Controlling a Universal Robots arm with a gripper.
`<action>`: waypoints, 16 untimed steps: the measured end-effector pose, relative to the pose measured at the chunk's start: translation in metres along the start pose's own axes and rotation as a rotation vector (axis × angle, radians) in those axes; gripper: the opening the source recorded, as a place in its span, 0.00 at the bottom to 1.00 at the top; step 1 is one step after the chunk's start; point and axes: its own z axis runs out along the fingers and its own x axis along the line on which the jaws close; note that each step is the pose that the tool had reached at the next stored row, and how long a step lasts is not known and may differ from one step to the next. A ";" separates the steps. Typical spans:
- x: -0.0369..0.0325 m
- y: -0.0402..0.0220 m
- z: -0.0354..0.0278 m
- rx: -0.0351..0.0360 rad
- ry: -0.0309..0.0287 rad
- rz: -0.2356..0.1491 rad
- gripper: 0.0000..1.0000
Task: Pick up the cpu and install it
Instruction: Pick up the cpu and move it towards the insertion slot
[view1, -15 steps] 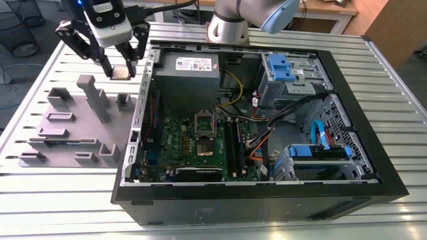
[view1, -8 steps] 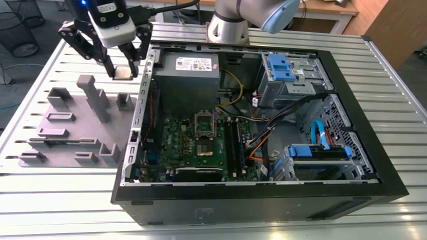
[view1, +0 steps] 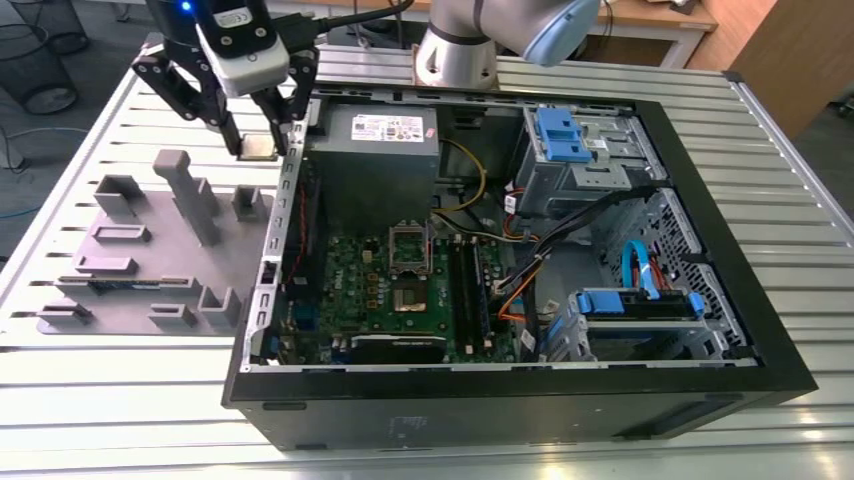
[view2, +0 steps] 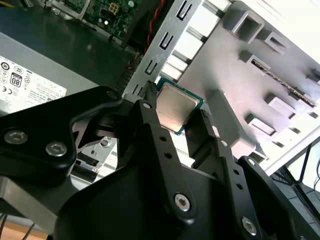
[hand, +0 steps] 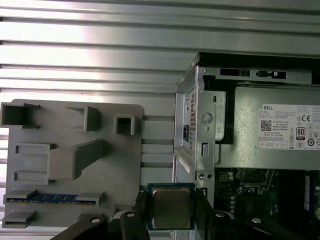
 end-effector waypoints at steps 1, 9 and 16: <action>-0.0005 0.0000 0.0000 0.0000 0.0000 0.000 0.47; -0.0008 0.0000 -0.0022 0.0005 0.0001 0.001 0.47; -0.0014 0.0001 -0.0058 0.0006 0.0000 0.002 0.47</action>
